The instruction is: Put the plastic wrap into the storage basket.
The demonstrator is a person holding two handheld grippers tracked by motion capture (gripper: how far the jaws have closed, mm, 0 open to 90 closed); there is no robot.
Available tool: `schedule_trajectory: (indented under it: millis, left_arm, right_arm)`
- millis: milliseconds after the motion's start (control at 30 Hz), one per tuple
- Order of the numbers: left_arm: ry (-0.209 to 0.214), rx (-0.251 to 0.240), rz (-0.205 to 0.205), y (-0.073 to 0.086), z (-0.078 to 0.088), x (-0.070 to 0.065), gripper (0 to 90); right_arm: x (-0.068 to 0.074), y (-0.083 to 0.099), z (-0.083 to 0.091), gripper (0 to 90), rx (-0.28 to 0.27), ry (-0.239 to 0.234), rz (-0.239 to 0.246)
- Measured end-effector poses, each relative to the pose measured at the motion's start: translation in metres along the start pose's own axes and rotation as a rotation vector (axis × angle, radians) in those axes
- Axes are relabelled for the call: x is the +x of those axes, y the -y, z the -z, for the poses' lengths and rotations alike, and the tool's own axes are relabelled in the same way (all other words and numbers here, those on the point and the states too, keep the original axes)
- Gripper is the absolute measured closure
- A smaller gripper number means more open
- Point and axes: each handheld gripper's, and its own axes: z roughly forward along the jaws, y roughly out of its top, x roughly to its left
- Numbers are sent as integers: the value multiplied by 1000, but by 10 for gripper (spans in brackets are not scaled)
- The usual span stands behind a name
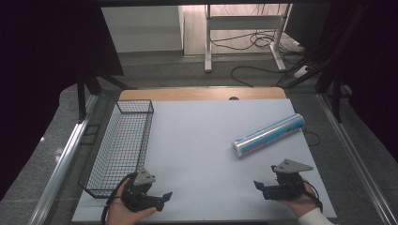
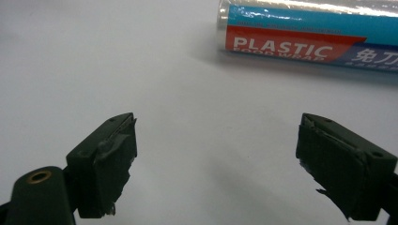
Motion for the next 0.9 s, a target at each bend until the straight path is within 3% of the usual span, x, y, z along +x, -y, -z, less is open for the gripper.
schedule_trajectory:
  millis: [233,433,633,900]
  left_arm:
    - [-2,2,5,-1,-1,1,159]
    - [2,7,-5,0,2,0,163]
    - [7,6,-5,-1,3,-1,169]
    - [10,4,-5,-2,7,-2,179]
  right_arm:
    - [-5,2,0,151,8,-9,4]
    - [0,0,0,154,16,-9,22]
    - [4,3,2,155,45,21,49]
    - [4,1,0,156,46,9,49]
